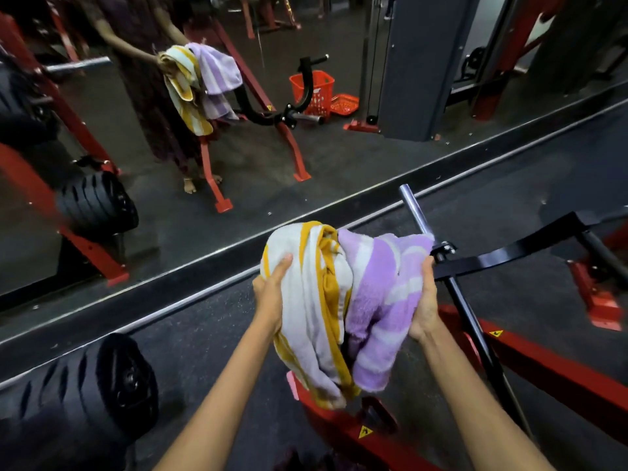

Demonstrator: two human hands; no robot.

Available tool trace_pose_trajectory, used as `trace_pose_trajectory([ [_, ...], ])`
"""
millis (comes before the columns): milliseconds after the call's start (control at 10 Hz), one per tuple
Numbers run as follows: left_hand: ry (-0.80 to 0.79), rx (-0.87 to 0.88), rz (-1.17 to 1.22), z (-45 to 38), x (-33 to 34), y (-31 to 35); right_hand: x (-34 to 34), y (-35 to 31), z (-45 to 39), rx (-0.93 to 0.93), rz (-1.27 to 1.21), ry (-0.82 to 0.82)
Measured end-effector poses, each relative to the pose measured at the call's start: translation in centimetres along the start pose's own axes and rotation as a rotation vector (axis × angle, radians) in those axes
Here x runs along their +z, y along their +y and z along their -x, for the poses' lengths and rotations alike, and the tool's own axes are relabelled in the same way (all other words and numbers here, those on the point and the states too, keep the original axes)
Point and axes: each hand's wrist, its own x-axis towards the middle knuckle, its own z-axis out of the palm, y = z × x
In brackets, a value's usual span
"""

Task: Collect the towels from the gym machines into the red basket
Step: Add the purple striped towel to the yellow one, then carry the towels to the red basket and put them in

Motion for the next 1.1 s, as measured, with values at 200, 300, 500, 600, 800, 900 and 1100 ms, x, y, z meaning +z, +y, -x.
trace_pose_trajectory([
  [200, 0.032, 0.144, -0.096, 0.2, 0.1, -0.3, 0.7, -0.5, 2.5, -0.038, 0.074, -0.112],
  [300, 0.002, 0.167, -0.128, 0.3, 0.9, -0.8, 2.2, -0.5, 3.6, -0.318, 0.127, -0.03],
  [500, -0.219, 0.103, -0.194, 1.8, 3.3, -2.1, 3.4, 1.2, 5.3, -0.286, 0.369, 0.256],
  [600, -0.381, 0.096, -0.216, 2.6, 3.4, -2.2, 4.6, 1.4, 7.2, -0.343, 0.293, 0.408],
  [800, -0.789, 0.095, -0.318, 3.6, 2.6, -2.9, 3.5, 5.3, 11.3, -0.398, 0.006, 0.434],
  [900, -0.949, 0.082, -0.388, 5.9, 2.5, -4.1, 1.0, 7.7, 14.7, -0.474, -0.034, 0.562],
  [1100, -1.247, 0.025, -0.565, 14.6, 2.9, -7.6, -1.1, 10.9, 25.5, -0.651, -0.207, 0.913],
])
